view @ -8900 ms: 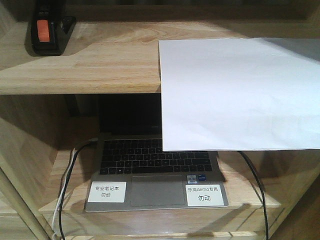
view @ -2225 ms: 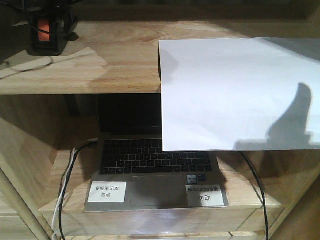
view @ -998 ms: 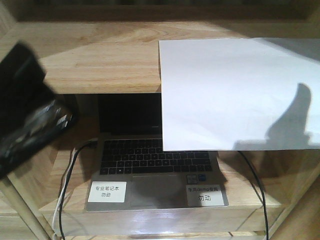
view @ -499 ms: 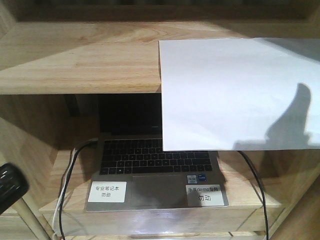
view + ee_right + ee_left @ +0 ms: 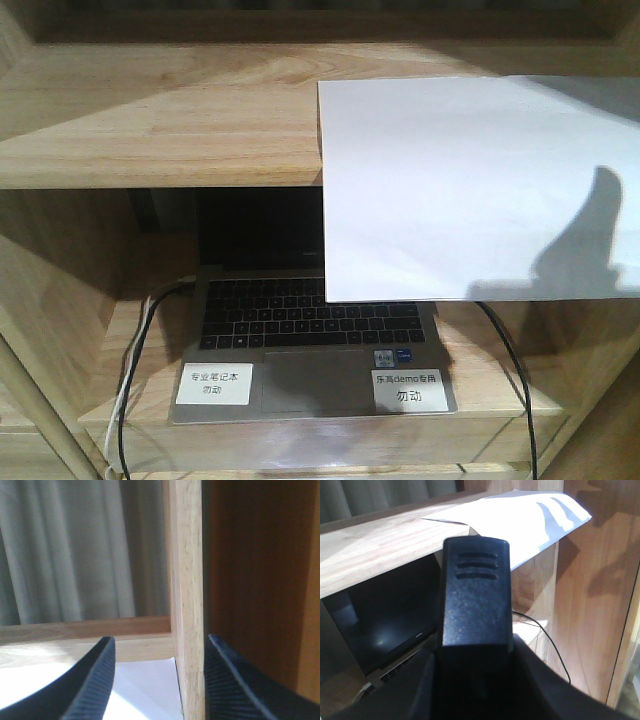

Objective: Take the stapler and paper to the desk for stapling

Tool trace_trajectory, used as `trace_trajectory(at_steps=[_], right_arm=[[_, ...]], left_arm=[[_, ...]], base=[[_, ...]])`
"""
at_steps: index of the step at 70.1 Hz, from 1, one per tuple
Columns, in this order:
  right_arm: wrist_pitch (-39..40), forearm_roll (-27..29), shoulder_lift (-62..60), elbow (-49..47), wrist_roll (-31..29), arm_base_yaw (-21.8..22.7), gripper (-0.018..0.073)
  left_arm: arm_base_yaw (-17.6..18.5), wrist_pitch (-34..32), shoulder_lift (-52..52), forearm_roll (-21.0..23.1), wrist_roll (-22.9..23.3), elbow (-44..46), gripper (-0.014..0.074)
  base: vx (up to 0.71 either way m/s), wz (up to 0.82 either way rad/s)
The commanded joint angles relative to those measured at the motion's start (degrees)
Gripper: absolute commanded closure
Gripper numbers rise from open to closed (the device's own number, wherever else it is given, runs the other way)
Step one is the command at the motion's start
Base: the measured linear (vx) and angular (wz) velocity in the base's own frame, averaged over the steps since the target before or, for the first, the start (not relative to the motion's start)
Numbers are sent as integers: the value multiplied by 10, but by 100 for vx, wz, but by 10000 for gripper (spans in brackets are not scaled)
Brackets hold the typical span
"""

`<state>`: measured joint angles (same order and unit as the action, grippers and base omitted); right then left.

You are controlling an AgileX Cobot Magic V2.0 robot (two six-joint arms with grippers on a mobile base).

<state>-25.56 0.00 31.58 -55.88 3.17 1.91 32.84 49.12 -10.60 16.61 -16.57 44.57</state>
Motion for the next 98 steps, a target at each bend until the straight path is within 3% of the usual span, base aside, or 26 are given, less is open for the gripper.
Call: trace_trajectory(at_steps=[1, 98], right_arm=[[41, -5, 6, -16, -5, 3, 182], [41, -5, 6, -16, -5, 3, 181]], left_arm=[[2, -66, -9, 16, 0, 14, 603], [2, -62, -9, 14, 0, 14, 603]], base=[[0, 0], [0, 0]])
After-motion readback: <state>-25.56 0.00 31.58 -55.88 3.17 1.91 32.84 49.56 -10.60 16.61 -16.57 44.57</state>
